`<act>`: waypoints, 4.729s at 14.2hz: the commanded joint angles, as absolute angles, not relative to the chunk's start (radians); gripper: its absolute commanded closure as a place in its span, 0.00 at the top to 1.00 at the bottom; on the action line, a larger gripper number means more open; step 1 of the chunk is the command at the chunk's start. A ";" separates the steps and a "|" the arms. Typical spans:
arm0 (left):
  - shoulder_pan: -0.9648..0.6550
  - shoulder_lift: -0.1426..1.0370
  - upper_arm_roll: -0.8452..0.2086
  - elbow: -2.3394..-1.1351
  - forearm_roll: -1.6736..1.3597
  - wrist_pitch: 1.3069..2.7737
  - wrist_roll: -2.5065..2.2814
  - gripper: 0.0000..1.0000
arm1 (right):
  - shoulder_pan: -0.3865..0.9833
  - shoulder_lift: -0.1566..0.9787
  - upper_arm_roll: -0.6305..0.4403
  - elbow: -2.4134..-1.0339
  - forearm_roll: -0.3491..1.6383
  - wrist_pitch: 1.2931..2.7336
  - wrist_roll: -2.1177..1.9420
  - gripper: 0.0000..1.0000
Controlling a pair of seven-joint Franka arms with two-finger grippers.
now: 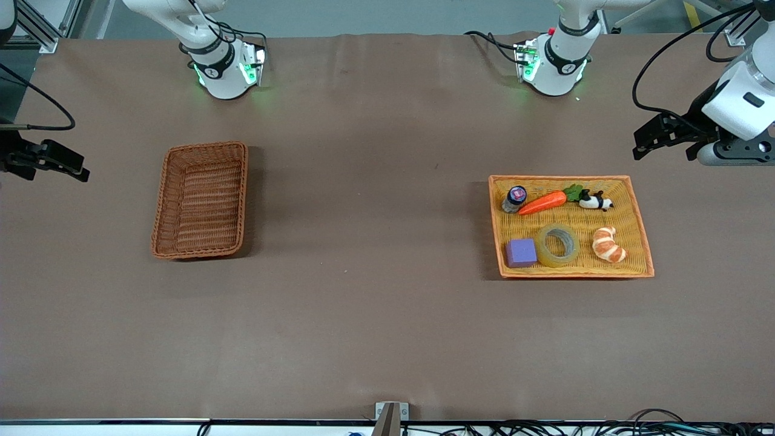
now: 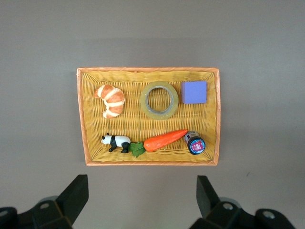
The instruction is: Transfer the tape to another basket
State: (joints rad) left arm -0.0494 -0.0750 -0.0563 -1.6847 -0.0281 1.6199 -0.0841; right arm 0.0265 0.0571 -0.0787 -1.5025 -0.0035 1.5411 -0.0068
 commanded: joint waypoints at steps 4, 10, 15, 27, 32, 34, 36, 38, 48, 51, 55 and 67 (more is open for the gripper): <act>-0.057 -0.078 -0.061 -1.672 -0.002 1.618 -0.090 1.00 | 0.015 0.048 -0.074 -1.514 -0.006 1.548 -0.018 1.00; -0.046 -0.060 -0.060 -1.641 -0.028 1.605 -0.113 1.00 | 0.012 0.046 -0.074 -1.513 -0.005 1.548 -0.018 1.00; -0.049 -0.035 -0.064 -1.655 -0.018 1.608 -0.097 0.93 | 0.014 0.048 -0.074 -1.513 -0.006 1.549 -0.018 1.00; -0.032 0.132 -0.063 -2.003 -0.017 2.112 -0.138 1.00 | 0.017 0.048 -0.074 -1.513 -0.006 1.551 -0.018 1.00; -0.028 0.296 -0.061 -2.040 0.026 2.307 -0.276 1.00 | 0.015 0.048 -0.074 -1.513 -0.005 1.551 -0.018 1.00; -0.028 0.350 -0.061 -2.040 0.046 2.359 -0.339 1.00 | 0.015 0.048 -0.074 -1.513 -0.006 1.551 -0.018 1.00; -0.028 0.394 -0.061 -2.040 0.046 2.387 -0.373 1.00 | 0.017 0.048 -0.074 -1.511 -0.006 1.549 -0.018 1.00; -0.028 0.429 -0.063 -2.040 0.046 2.399 -0.402 1.00 | 0.015 0.048 -0.074 -1.513 -0.006 1.549 -0.018 1.00; -0.009 0.465 -0.064 -2.072 0.046 2.430 -0.422 0.00 | 0.012 0.048 -0.074 -1.513 -0.006 1.551 -0.018 1.00; 0.003 0.394 -0.067 -2.071 0.048 2.324 -0.403 0.00 | 0.012 0.048 -0.074 -1.513 -0.006 1.549 -0.018 1.00; -0.009 0.276 -0.077 -1.990 0.048 2.157 -0.345 0.00 | 0.011 0.046 -0.075 -1.513 -0.006 1.546 -0.018 1.00; -0.404 0.512 -0.213 -1.594 0.048 2.008 -0.538 0.01 | 0.005 0.048 -0.075 -1.513 -0.006 1.549 -0.018 1.00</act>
State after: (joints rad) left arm -0.3135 0.3823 -0.2183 -1.7503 0.0264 2.0317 -0.4604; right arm 0.0198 0.0571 -0.0836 -1.5027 -0.0035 1.5449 -0.0077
